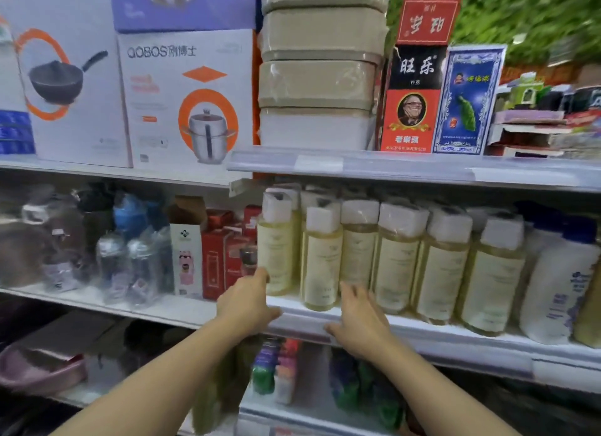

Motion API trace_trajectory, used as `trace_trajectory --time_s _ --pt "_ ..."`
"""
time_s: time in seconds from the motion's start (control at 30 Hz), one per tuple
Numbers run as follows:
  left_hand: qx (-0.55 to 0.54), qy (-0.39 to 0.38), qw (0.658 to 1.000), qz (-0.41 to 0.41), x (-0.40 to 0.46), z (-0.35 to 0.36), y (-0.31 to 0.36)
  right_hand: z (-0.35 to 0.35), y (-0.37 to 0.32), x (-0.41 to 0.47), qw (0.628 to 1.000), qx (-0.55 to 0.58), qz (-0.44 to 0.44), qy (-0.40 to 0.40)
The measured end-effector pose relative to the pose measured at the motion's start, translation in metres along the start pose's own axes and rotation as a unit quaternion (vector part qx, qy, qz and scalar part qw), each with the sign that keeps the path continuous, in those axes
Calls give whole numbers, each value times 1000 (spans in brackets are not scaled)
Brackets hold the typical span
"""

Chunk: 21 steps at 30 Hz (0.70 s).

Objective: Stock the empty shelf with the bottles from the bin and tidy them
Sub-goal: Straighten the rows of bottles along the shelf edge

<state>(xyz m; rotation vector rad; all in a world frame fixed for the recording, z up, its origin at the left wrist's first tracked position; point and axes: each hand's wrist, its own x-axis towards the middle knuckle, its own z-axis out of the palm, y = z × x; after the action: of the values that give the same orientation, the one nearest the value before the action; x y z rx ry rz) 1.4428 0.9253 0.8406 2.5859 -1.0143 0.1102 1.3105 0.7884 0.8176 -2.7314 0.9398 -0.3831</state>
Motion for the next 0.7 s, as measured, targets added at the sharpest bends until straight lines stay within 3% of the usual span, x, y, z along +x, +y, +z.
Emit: trace_trajectory --time_s 0.43,0.7 --pt "-98 39 994 -4 41 13 -22 4 -5 36 995 49 10 82" --pt "-166 41 985 7 86 15 -43 22 -18 53 972 204 79 83"
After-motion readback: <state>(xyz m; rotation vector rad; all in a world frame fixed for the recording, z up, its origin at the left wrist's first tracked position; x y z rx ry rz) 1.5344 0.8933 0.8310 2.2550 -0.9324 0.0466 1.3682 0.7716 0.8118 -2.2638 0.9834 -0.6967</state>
